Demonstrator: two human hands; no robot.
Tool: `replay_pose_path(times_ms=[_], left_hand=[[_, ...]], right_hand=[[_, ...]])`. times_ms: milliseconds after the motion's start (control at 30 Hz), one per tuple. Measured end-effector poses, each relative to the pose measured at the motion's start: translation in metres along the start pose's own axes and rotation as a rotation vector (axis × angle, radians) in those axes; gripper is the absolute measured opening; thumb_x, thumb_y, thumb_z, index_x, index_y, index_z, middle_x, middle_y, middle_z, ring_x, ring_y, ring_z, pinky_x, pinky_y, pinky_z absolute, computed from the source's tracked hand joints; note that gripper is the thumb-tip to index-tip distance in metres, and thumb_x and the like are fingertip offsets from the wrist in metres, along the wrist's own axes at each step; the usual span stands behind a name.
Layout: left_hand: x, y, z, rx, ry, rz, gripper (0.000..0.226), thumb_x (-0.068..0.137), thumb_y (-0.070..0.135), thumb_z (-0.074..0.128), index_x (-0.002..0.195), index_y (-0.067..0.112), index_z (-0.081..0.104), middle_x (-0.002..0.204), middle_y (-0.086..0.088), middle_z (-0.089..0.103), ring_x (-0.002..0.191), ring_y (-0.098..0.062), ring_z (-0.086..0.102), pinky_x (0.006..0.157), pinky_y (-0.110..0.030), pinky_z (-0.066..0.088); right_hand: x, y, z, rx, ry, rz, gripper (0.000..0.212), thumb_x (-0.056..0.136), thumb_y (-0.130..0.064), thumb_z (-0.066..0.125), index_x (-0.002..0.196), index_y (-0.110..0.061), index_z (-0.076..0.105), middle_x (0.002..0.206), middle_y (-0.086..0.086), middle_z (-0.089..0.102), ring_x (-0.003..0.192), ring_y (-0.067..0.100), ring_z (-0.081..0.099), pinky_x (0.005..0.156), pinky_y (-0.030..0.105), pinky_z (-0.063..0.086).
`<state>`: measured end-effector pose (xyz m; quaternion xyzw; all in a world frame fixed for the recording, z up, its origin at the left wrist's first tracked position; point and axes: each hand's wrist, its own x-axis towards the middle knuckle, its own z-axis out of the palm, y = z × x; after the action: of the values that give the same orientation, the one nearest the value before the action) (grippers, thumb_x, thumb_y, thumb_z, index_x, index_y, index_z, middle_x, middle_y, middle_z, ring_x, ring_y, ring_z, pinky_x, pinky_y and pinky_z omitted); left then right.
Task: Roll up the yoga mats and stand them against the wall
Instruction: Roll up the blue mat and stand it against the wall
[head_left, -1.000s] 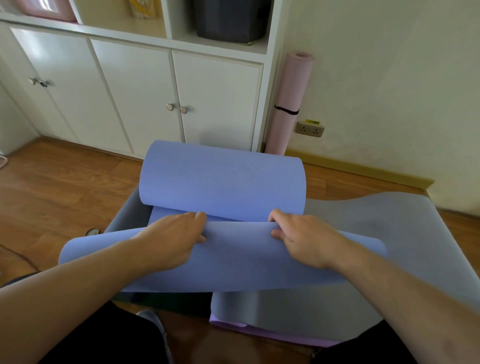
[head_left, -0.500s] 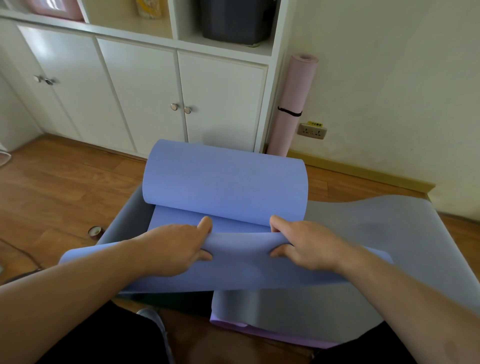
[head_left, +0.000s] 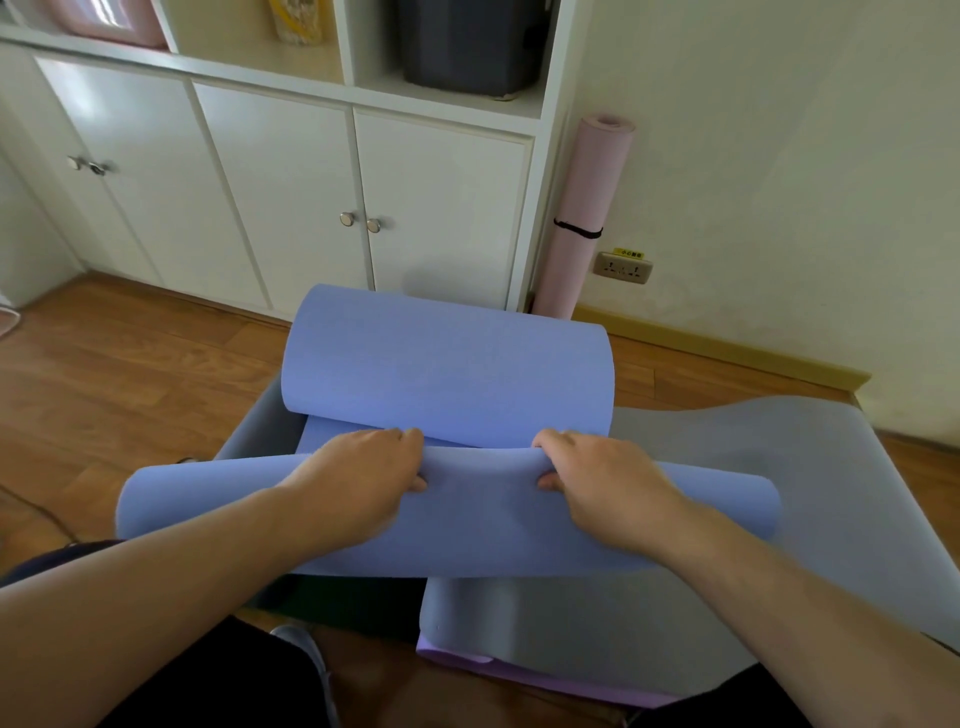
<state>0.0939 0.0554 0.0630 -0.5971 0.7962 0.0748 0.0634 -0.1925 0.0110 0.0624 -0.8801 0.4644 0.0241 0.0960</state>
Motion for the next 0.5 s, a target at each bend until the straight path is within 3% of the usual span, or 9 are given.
replay_pose_path(times_ms=[100,233,333,433,500], left_hand=[[-0.003,0.0,0.0,-0.022,-0.066,0.065,0.022,0.108,0.043,0.046,0.105,0.022,0.039,0.103,0.002,0.057,0.089,-0.016,0.058,0.078,-0.031,0.046],[-0.006,-0.002,-0.003,0.01,-0.131,0.096,0.046,0.098,0.069,0.05,0.108,0.026,0.037,0.101,0.004,0.058,0.084,-0.014,0.054,0.077,-0.032,0.046],[-0.005,-0.004,-0.003,0.003,-0.148,0.101,0.049,0.099,0.069,0.051,0.114,0.026,0.034,0.1,0.002,0.065,0.083,-0.018,0.062,0.08,-0.038,0.055],[-0.006,-0.001,-0.005,-0.037,-0.132,0.13,0.04,0.104,0.059,0.05,0.114,0.027,0.028,0.091,0.004,0.063,0.076,-0.018,0.061,0.076,-0.038,0.055],[-0.008,0.0,-0.007,-0.019,-0.085,0.143,0.038,0.104,0.056,0.05,0.114,0.027,0.029,0.095,0.004,0.062,0.083,-0.02,0.062,0.079,-0.039,0.054]], right_hand=[[-0.005,-0.001,-0.008,0.031,-0.097,-0.022,0.022,0.106,-0.044,0.052,0.11,-0.026,0.04,0.109,0.0,0.061,0.097,0.027,0.06,0.079,0.043,0.045],[-0.009,-0.004,-0.014,0.014,-0.152,-0.021,0.053,0.088,-0.068,0.069,0.108,-0.031,0.036,0.095,-0.008,0.06,0.084,0.019,0.058,0.067,0.036,0.037],[-0.006,-0.001,-0.013,0.092,-0.163,0.013,0.049,0.094,-0.06,0.068,0.105,-0.03,0.033,0.083,-0.006,0.058,0.076,0.017,0.058,0.06,0.035,0.037],[-0.009,0.001,-0.015,0.132,-0.145,-0.01,0.043,0.097,-0.056,0.067,0.1,-0.032,0.031,0.078,-0.008,0.055,0.071,0.01,0.052,0.058,0.029,0.033],[-0.012,0.001,-0.015,0.146,-0.107,-0.024,0.041,0.097,-0.055,0.067,0.094,-0.032,0.033,0.078,-0.011,0.052,0.071,0.006,0.049,0.059,0.027,0.032]])
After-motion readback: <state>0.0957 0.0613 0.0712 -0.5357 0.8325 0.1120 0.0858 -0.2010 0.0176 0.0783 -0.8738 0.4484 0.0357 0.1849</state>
